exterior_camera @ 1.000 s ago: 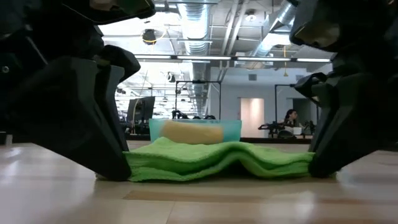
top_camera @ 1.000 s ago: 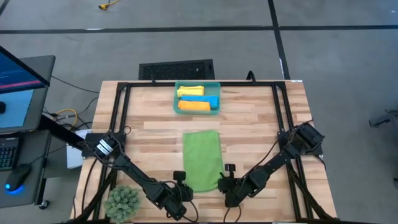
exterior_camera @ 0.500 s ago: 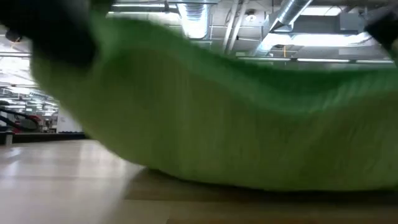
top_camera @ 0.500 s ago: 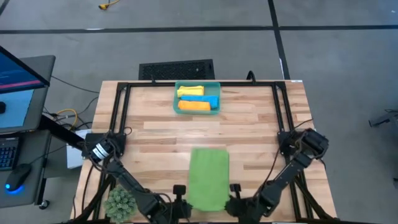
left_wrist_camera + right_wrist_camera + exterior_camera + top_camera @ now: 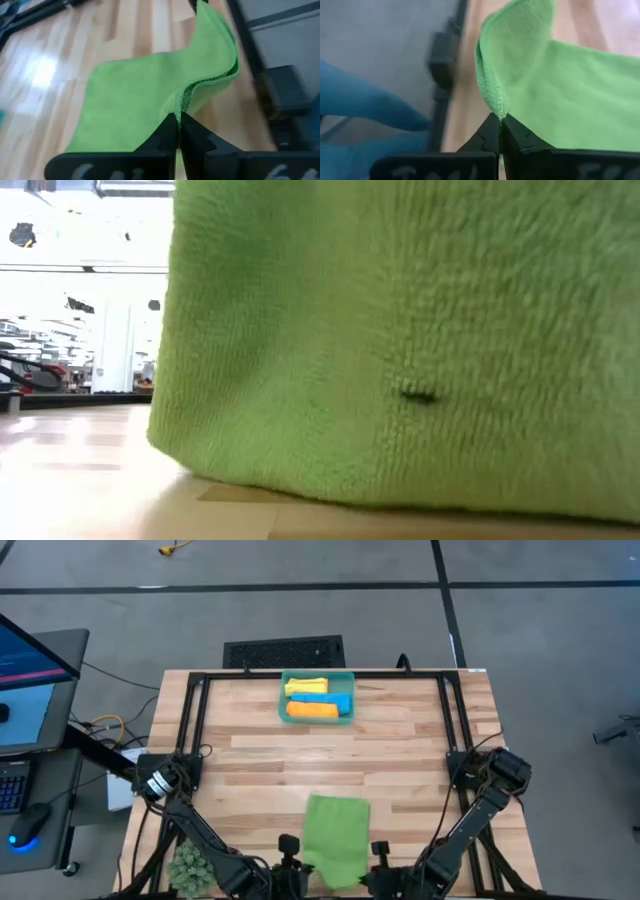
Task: Roll microfiber towels into tight, uniform cylinder then place into a basket
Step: Fold the green microfiber towel
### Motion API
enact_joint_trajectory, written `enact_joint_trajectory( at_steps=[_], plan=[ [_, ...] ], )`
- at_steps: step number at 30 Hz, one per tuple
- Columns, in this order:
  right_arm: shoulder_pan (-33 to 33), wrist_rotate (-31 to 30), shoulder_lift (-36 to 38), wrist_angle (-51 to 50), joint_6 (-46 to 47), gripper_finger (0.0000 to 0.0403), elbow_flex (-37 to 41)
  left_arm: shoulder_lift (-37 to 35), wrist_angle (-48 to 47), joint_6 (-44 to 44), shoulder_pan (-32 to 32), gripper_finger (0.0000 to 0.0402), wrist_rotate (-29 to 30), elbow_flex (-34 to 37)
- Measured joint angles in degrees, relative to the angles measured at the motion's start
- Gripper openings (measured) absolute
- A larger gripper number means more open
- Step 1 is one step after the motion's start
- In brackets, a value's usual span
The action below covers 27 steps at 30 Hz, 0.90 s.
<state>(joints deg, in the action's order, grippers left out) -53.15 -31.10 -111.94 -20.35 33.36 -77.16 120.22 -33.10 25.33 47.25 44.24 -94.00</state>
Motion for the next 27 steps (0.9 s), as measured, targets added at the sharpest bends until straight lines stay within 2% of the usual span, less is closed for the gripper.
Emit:
enact_joint_trajectory(
  at_steps=[12, 16, 20, 23, 27],
  plan=[
    [5.3, -2.8, 0.0, -16.4, 9.7, 0.0012, -0.1, 0.0, -11.2, 6.9, -7.3, 0.0, 0.0, 0.0],
    [7.1, -3.7, 0.0, -22.5, 14.1, 0.0022, -0.1, 0.0, -14.1, 8.6, -10.3, 0.0, -2.2, 0.0],
    [8.6, -3.7, 0.0, -28.2, 18.1, 0.0013, -0.1, 0.0, -16.2, 9.2, -13.1, 0.0, -3.4, 0.0],
    [9.7, -3.7, 0.0, -29.8, 19.2, 0.0009, -0.1, -0.1, -16.7, 9.5, -15.0, 0.0, -5.1, 0.0],
    [11.4, -3.7, 0.0, -30.1, 19.1, 0.0023, -0.1, -0.1, -17.3, 9.5, -17.2, 0.0, -8.0, 0.0]
  ],
)
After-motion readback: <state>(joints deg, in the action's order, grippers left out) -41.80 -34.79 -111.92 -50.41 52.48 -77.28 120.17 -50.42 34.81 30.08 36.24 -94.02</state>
